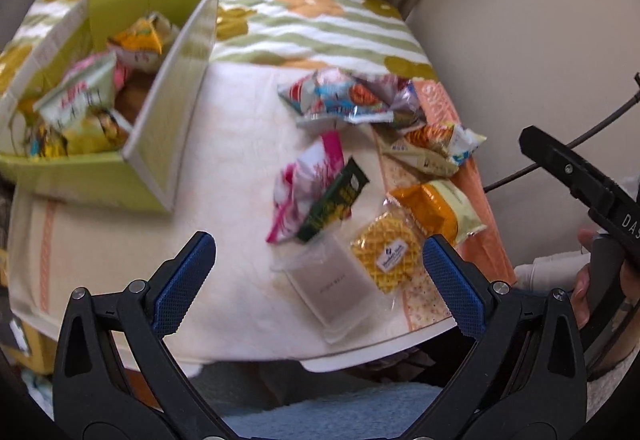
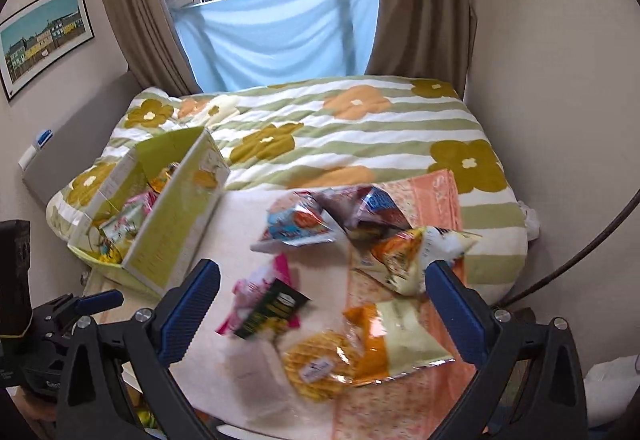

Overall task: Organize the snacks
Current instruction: 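Grasp the white translucent packet with the left tool while the right moves to the pile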

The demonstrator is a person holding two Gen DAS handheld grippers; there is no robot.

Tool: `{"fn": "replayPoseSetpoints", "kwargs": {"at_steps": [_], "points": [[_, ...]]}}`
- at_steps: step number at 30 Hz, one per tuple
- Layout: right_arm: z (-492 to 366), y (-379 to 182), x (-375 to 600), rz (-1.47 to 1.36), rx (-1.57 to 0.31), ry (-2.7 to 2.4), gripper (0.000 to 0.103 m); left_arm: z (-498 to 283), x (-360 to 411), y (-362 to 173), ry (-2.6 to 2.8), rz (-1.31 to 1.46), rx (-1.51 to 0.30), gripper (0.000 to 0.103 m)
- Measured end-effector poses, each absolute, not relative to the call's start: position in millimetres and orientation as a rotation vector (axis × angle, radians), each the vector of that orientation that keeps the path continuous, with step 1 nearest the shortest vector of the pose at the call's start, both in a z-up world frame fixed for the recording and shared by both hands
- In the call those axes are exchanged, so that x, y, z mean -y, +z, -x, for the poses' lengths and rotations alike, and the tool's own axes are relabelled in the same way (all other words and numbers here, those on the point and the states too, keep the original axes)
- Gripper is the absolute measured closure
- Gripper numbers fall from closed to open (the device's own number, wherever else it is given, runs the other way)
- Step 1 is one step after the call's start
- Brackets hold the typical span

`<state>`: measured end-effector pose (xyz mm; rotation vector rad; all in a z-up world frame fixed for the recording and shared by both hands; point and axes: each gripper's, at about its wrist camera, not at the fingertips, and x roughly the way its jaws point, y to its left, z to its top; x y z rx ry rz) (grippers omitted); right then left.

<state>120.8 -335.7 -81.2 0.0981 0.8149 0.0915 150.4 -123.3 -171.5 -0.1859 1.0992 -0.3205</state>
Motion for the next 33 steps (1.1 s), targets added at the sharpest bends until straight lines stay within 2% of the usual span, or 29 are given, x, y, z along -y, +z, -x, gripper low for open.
{"fn": "replayPoseSetpoints", "kwargs": {"at_steps": [12, 18, 22, 28, 33], "points": [[-134.1, -142.3, 389.2, -0.074, -0.947, 0.123, 0.001, -167.7, 157.9, -256.6, -0.214, 0.271, -1.364, 0.000], [-143.7, -173.2, 386.7, 0.014, -1.014, 0.148, 0.001, -168.4, 168.4, -285.1, -0.161, 0.275, -1.431, 0.001], [-150.3, -191.3, 384.7, 0.062, -1.044, 0.168, 0.001, -167.6, 175.0, -301.1, -0.133, 0.284, -1.463, 0.010], [-156.6, -213.0, 382.6, 0.065, -1.087, 0.204, 0.001, -165.6, 188.9, -312.3, -0.122, 0.240, -1.472, 0.016], [-160.5, -222.8, 382.2, 0.068, -1.115, 0.212, 0.001, -165.4, 195.9, -311.4, -0.127, 0.216, -1.449, 0.027]]}}
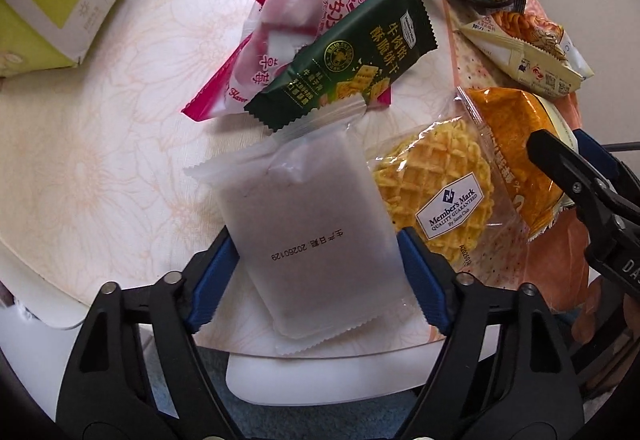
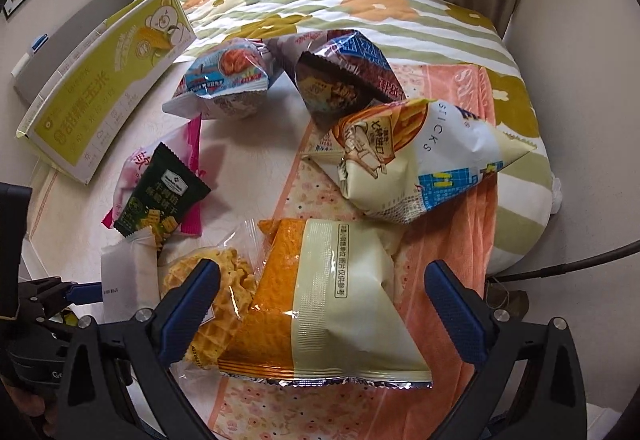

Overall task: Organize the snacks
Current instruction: 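Grasp the white translucent packet with the left tool while the right moves to the pile, then grasp the orange-and-cream snack bag with the right tool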

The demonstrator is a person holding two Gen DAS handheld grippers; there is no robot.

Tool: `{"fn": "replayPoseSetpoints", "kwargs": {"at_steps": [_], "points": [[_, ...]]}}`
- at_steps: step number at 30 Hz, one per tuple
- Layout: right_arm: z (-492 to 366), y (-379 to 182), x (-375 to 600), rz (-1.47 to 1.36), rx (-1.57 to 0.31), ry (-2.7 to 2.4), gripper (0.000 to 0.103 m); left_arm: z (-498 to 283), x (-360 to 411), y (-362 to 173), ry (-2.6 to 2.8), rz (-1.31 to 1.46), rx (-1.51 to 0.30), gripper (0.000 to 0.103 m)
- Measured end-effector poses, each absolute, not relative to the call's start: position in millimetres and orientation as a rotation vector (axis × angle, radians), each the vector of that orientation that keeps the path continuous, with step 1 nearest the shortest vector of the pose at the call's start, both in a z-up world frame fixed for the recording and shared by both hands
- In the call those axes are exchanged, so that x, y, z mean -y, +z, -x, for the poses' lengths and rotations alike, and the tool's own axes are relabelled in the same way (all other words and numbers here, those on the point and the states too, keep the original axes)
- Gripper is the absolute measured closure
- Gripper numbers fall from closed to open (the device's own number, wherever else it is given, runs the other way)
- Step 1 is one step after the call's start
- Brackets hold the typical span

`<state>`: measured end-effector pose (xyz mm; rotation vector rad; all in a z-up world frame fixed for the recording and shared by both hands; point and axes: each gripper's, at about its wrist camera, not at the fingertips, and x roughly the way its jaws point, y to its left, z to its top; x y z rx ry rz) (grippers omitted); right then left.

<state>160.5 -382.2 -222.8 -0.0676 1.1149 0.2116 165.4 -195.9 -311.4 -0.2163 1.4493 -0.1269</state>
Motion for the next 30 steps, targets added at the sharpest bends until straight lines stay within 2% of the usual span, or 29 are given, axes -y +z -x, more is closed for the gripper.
{"fn": "replayPoseSetpoints", "kwargs": {"at_steps": [4, 12, 15, 25, 30], "points": [[-162.2, -229.0, 382.1, 0.070, -1.129, 0.222, 0.002, -161.6, 195.9, -311.5, -0.138, 0.196, -1.441, 0.030], [-167.8, -245.5, 385.3, 0.051, -1.185, 0.215, 0.014, -154.0, 200.2, -309.7, -0.139, 0.135, -1.441, 0.033], [-167.3, -250.3, 386.4, 0.047, -1.198, 0.211, 0.015, -151.2, 193.2, -307.4, -0.138, 0.124, -1.443, 0.034], [-166.3, -255.2, 390.6, 0.053, -1.209, 0.194, 0.034, -135.6, 172.8, -301.1, -0.145, 0.127, -1.441, 0.035], [-160.5, -251.2, 394.0, 0.035, -1.189, 0.182, 0.037, -131.4, 169.5, -286.4, -0.152, 0.123, -1.409, 0.035]]}}
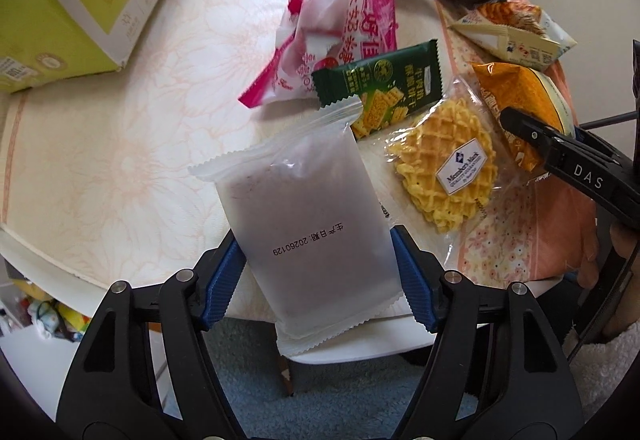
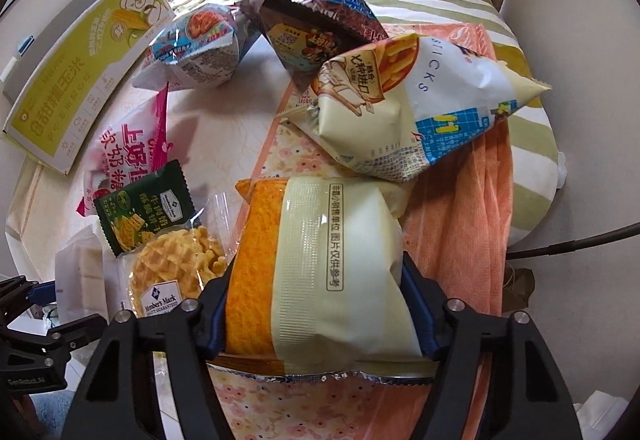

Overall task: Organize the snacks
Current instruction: 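Grasp the orange-and-cream snack bag with the right tool, then release the white packet into the box with the left tool while the right carries the orange bag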

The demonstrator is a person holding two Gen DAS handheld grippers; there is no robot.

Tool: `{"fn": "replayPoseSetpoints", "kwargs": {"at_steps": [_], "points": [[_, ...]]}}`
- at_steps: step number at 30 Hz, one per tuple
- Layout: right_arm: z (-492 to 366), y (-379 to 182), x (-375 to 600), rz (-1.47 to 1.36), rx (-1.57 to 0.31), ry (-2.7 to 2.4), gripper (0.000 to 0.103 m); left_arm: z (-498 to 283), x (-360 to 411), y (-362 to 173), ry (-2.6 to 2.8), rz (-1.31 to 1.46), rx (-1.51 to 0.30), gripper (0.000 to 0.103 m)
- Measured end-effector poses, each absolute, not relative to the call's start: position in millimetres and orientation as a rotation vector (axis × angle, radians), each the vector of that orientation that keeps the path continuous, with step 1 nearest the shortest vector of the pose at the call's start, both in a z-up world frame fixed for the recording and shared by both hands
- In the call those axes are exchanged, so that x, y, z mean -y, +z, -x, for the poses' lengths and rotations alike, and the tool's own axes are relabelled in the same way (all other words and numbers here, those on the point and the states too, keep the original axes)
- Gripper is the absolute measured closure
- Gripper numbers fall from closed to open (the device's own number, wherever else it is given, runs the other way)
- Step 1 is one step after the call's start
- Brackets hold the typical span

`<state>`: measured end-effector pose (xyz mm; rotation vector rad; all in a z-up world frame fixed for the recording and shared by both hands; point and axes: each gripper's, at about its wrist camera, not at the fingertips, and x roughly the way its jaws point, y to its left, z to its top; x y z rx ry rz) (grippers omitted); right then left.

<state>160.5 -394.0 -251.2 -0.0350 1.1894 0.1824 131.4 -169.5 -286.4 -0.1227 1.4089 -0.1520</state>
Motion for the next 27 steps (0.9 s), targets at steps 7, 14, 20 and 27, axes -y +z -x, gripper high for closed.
{"fn": "replayPoseSetpoints", "kwargs": {"at_steps": [7, 14, 20, 27], "points": [[-144.9, -235.8, 390.7, 0.008, -1.159, 0.185, 0.038, -120.3, 158.4, -256.6, -0.172, 0.134, -1.342, 0.035], [-128.2, -207.8, 382.6, -0.007, -1.099, 0.169, 0.038, -119.3, 145.4, -228.7, -0.198, 0.142, -1.260, 0.035], [-119.0, -179.1, 373.0, -0.013, -1.036, 0.154, 0.038, -124.4, 129.7, -199.6, -0.217, 0.157, -1.175, 0.035], [-122.9, -143.8, 352.3, -0.007, -0.962, 0.142, 0.038, -146.4, 102.6, -169.4, -0.234, 0.182, -1.092, 0.035]]}}
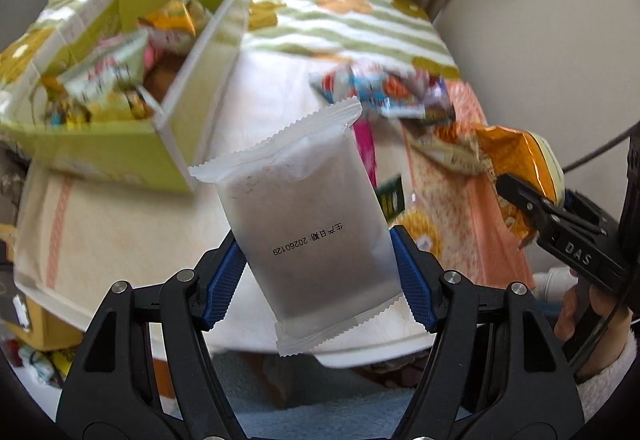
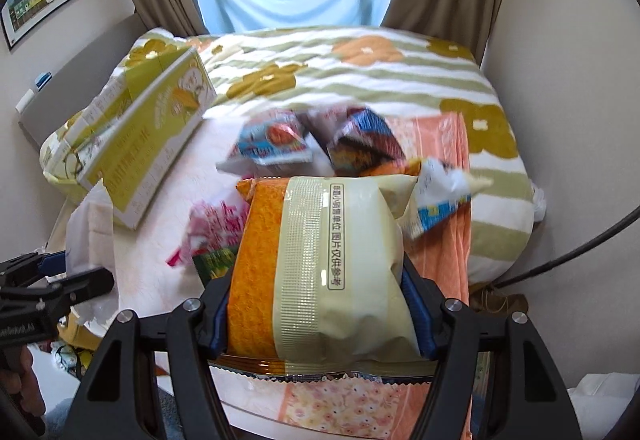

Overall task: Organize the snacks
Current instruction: 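Release the white packet into the box with the left tool while the right carries the orange bag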

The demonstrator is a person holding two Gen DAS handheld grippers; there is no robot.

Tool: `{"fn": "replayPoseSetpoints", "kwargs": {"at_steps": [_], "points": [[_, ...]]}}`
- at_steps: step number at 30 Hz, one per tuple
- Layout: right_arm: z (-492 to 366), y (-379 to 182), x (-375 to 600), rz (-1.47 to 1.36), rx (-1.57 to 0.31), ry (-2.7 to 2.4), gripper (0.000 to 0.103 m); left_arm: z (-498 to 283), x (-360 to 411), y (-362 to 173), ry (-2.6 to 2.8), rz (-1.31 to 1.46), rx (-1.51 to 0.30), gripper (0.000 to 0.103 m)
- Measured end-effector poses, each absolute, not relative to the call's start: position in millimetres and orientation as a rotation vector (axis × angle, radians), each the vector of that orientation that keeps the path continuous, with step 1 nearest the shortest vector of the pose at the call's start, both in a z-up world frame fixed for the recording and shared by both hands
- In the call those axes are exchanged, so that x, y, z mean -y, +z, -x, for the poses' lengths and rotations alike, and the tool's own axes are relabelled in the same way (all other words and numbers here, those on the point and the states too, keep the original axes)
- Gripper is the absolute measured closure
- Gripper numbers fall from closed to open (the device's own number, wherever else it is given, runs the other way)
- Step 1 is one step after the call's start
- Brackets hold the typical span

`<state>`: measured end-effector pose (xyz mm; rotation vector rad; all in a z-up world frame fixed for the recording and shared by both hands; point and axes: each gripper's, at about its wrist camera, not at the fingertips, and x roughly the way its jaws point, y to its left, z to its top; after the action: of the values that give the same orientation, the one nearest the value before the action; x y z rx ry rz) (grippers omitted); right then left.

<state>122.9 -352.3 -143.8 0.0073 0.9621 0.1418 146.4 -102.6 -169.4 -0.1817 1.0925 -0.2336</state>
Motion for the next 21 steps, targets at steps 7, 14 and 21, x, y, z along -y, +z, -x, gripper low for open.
{"fn": "replayPoseSetpoints", "kwargs": {"at_steps": [7, 14, 21], "points": [[-136.3, -110.8, 316.4, -0.030, -0.877, 0.136, 0.038, -186.2, 61.2, -125.9, -0.260, 0.164, -0.991, 0.035], [-168.7, -77.7, 247.0, -0.027, -0.791, 0.191, 0.038, -228.5, -6.0, -97.9, -0.236, 0.159, -0.934, 0.035], [-201.3, -67.9, 170.0, -0.031, -0.768, 0.259, 0.038, -262.8, -86.7, -102.1, -0.192, 0.166, -0.965, 0.035]]}}
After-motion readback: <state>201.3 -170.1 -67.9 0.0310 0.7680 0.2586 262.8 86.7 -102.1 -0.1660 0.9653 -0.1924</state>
